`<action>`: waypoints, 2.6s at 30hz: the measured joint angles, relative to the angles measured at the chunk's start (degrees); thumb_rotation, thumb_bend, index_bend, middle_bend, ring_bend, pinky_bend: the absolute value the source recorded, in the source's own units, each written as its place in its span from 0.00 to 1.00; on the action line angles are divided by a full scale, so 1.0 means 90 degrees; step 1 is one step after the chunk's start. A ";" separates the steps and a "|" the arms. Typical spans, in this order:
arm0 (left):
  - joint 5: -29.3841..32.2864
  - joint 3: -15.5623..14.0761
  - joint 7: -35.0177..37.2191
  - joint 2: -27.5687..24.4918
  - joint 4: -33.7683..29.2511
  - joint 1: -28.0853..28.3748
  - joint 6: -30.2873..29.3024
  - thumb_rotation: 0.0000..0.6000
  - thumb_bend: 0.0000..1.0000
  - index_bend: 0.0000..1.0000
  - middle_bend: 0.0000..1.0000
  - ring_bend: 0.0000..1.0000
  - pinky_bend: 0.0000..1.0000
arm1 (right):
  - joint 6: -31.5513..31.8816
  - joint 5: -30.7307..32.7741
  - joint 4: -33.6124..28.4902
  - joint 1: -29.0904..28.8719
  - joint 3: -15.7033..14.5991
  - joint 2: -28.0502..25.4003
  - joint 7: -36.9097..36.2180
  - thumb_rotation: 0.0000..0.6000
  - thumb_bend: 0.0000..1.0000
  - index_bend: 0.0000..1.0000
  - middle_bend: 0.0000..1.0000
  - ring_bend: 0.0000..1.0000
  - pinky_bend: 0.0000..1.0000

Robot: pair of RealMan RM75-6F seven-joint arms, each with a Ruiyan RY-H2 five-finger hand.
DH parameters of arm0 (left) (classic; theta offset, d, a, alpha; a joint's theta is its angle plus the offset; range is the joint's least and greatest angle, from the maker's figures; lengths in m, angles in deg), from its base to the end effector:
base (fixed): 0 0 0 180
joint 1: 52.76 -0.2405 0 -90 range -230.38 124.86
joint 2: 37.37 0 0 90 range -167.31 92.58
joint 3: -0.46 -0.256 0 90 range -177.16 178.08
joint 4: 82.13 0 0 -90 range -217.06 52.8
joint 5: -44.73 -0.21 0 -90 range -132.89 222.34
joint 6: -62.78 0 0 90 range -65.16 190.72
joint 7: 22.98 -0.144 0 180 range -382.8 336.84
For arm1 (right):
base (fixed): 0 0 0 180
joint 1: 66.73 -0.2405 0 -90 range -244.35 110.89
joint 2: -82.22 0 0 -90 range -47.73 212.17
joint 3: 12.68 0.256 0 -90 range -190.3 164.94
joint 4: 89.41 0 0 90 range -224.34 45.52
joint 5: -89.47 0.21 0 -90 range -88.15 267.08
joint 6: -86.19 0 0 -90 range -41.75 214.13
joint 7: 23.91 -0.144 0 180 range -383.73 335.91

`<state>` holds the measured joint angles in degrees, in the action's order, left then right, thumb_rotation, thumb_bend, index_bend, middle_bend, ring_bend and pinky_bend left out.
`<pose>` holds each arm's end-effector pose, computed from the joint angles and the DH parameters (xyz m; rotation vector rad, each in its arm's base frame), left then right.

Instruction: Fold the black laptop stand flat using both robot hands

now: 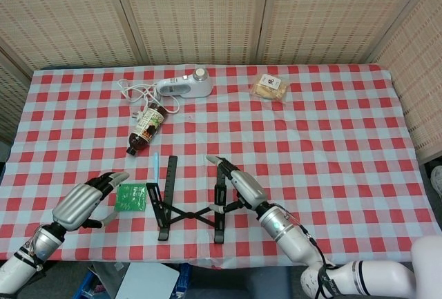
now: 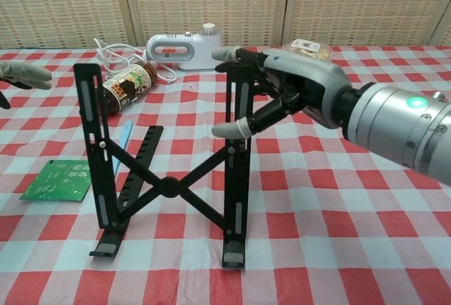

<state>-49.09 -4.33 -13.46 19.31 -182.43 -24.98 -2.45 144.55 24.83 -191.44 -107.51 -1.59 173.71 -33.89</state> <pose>-0.2302 0.2433 0.1206 -1.9582 -1.0304 -0.9511 -0.0750 -0.2819 -0.0293 1.6611 -1.7570 1.4420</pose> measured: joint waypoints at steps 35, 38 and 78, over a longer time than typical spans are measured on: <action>-0.1006 0.0664 -0.1496 0.2548 0.3526 0.1697 0.0664 1.00 0.24 0.05 0.07 0.09 0.22 | 0.0850 -0.3939 0.0667 0.0211 -0.1017 -0.1368 0.2401 1.00 0.01 0.00 0.00 0.00 0.00; -0.1184 0.0601 -0.1548 0.2873 0.4075 0.1837 0.0599 1.00 0.22 0.03 0.06 0.09 0.22 | 0.0825 -0.4014 0.0936 0.0196 -0.1045 -0.1245 0.2583 1.00 0.00 0.00 0.00 0.00 0.00; -0.1164 -0.0108 -0.1058 0.4602 0.6596 0.2535 0.0430 1.00 0.19 0.00 0.02 0.07 0.21 | 0.0845 -0.4464 0.3040 0.0046 -0.1368 0.0074 0.2988 1.00 0.00 0.00 0.00 0.00 0.00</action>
<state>-59.57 -5.31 -22.98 60.74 -123.06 -2.17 1.42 152.16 -15.35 -164.09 -107.10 -13.90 174.37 -7.00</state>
